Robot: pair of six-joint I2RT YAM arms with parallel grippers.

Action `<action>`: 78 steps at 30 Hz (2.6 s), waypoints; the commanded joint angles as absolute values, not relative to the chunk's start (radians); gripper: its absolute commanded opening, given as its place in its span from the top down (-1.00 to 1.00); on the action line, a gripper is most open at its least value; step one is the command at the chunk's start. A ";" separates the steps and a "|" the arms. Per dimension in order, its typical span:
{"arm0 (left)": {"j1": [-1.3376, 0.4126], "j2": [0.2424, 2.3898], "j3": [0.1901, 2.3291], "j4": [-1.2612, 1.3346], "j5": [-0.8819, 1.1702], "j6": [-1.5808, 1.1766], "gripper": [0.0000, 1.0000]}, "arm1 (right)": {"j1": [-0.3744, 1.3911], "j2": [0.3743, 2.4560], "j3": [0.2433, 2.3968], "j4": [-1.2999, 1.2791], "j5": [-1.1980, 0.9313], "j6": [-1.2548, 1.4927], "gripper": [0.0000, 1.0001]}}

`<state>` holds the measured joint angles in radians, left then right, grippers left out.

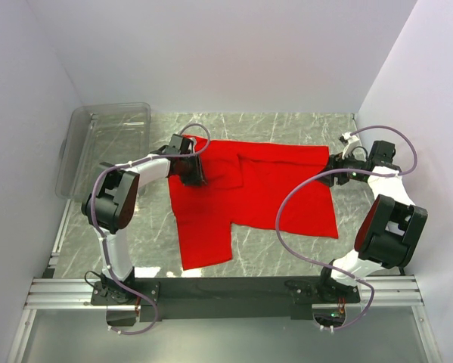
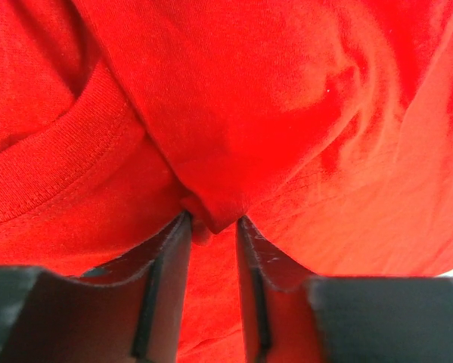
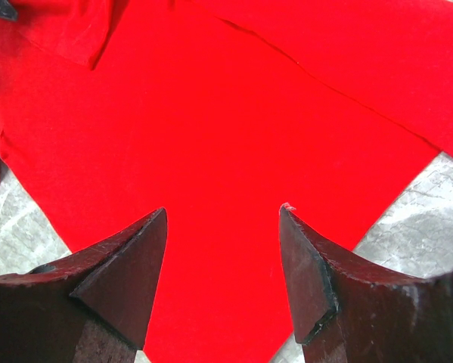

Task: Fold and stack the t-shirts

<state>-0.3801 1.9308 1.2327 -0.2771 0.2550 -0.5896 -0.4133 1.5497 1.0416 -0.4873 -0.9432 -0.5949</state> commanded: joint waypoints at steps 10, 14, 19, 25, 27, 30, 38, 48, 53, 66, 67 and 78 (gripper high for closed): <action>-0.380 1.899 1.238 -0.313 0.236 -0.546 0.94 | -0.419 1.529 1.057 -0.471 -0.956 -0.581 -0.35; -0.380 1.882 1.232 -0.321 0.239 -0.541 0.99 | -0.419 1.526 1.055 -0.474 -0.954 -0.586 -0.35; -0.380 1.832 1.229 -0.344 0.274 -0.543 0.99 | -0.419 1.522 1.049 -0.474 -0.953 -0.592 -0.35; -0.380 1.810 1.200 -0.348 0.374 -0.568 0.99 | -0.419 1.525 1.048 -0.468 -0.960 -0.584 -0.35; -0.380 1.813 1.192 -0.334 0.399 -0.586 0.99 | -0.419 1.525 1.048 -0.468 -0.959 -0.586 -0.35; -0.380 1.822 1.184 -0.330 0.428 -0.598 0.99 | -0.419 1.522 1.046 -0.469 -0.959 -0.591 -0.35; -0.377 1.804 1.181 -0.330 0.515 -0.620 0.99 | -0.419 1.519 1.037 -0.466 -0.957 -0.594 -0.35; -0.347 1.781 1.149 -0.290 0.597 -0.661 0.99 | -0.417 1.517 1.029 -0.468 -0.957 -0.595 -0.35; -0.336 1.784 1.143 -0.297 0.630 -0.652 0.99 | -0.419 1.519 1.028 -0.463 -0.962 -0.592 -0.35; -0.328 1.793 1.146 -0.344 0.641 -0.615 0.99 | -0.419 1.520 1.029 -0.465 -0.962 -0.594 -0.35; -0.325 1.792 1.144 -0.351 0.640 -0.614 0.99 | -0.419 1.520 1.028 -0.463 -0.960 -0.594 -0.35; -0.311 1.663 1.192 -0.433 0.318 -0.542 -0.09 | -0.416 1.511 1.016 -0.466 -0.960 -0.614 -0.35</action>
